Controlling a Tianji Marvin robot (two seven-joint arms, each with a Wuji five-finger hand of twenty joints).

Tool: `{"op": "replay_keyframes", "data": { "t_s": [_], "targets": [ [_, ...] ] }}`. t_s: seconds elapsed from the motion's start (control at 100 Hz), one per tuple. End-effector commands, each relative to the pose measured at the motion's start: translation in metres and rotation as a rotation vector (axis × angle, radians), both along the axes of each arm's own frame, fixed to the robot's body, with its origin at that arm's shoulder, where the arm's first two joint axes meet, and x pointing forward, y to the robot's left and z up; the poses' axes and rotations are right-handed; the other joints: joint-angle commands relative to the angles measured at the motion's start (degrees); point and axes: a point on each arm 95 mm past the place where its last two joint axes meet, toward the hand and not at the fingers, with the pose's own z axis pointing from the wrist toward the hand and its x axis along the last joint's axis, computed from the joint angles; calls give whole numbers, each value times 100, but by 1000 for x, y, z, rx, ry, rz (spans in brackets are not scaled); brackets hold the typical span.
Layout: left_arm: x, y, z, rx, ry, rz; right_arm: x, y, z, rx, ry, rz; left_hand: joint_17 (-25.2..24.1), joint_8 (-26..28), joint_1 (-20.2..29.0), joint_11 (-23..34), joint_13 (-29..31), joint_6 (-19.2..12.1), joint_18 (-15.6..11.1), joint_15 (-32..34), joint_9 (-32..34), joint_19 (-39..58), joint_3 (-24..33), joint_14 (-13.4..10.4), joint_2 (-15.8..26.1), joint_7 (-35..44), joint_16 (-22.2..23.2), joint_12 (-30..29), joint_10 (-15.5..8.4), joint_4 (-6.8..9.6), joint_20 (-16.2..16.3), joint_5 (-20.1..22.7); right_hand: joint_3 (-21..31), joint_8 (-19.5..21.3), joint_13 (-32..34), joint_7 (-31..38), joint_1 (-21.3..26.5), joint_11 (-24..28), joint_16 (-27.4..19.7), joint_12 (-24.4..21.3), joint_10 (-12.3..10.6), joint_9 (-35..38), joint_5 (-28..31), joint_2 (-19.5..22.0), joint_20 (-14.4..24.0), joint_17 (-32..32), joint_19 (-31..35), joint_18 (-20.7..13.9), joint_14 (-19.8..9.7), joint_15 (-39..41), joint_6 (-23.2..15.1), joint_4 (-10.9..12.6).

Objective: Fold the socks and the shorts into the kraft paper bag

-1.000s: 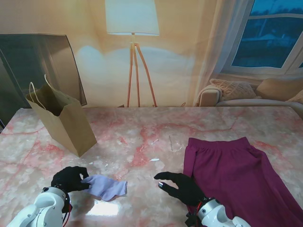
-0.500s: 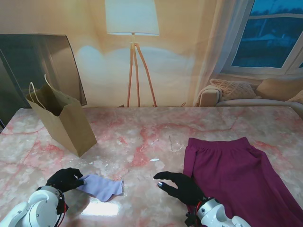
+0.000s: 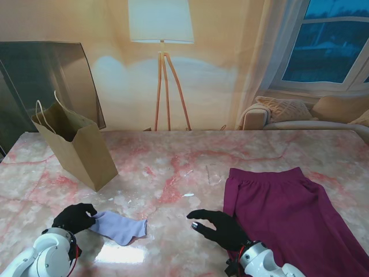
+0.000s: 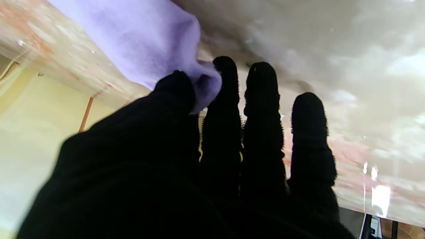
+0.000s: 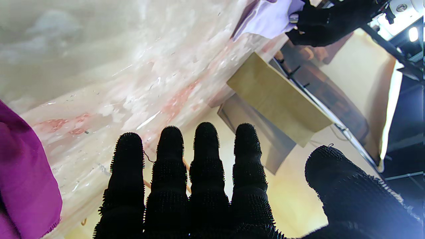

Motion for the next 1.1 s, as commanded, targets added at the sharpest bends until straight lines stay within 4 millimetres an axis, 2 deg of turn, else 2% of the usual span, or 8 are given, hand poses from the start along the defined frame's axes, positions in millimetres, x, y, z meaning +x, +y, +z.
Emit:
{"op": "replay_keyframes", "data": {
  "t_s": [0.0,0.12,0.26,0.35,0.59,0.77,0.94,1.09],
  "targets": [
    [-5,-3,-3,-11,2,-1,-3,1,-2,-2,8,7,114,-117,32,71,258,-130,16,-73,279,235,10,-25,-148,235,-104,-174,-68,217,39,270,-89,73,129,62,52,98,116,52,-99,114,74,105,242,-12,177,34,30,119,-149,-264],
    [-6,-3,5,13,-57,18,-3,1,-2,-2,8,8,196,-213,-329,343,374,-169,155,112,412,374,182,95,-485,477,-104,-275,-50,254,38,494,-94,73,132,61,53,98,117,53,-97,116,73,105,250,-10,182,40,32,120,-141,-264],
    [-7,-1,13,54,-104,31,-3,1,-2,-2,8,10,228,125,-620,795,410,-583,260,617,541,513,264,-26,-1452,1307,213,343,-246,-87,84,369,-92,73,135,62,53,99,118,53,-105,117,75,105,256,-14,183,40,31,121,-148,-263],
    [-7,1,16,41,-116,43,-3,1,-2,-2,7,9,381,-23,-782,900,566,-571,230,688,648,650,364,-2,-1562,1397,234,224,-200,-186,121,521,-91,73,132,61,59,98,117,53,-98,117,76,108,261,-9,186,38,25,119,-147,-263],
    [-9,2,17,7,-120,52,-3,1,-2,-2,6,9,294,-347,-905,833,538,-279,115,475,511,559,998,58,-307,847,79,-303,7,-134,26,604,-91,71,131,58,56,96,117,53,-92,116,69,108,270,-13,185,38,27,119,-144,-264],
    [-9,2,19,-27,-102,41,-3,1,-2,-4,7,9,-155,-25,-347,687,120,-38,183,223,73,308,137,177,403,237,162,-494,105,-144,78,307,-96,73,137,61,56,99,119,55,-98,120,76,109,275,-13,182,42,34,121,-146,-264],
    [-10,2,20,-88,-94,48,-3,1,-2,-4,7,8,-483,127,400,734,-192,67,230,145,-276,179,-1412,386,1139,-124,249,-766,251,191,195,67,-92,73,131,60,61,97,118,54,-101,119,77,110,280,-11,182,46,30,119,-139,-263],
    [-10,1,19,-105,-95,52,-3,1,-2,-4,7,9,-482,131,490,783,-184,-31,210,214,-248,213,-1723,374,1076,-147,273,-759,248,380,244,159,-96,73,133,61,57,96,119,54,-99,113,81,108,281,-20,176,41,24,120,-149,-264]
  ]
}}
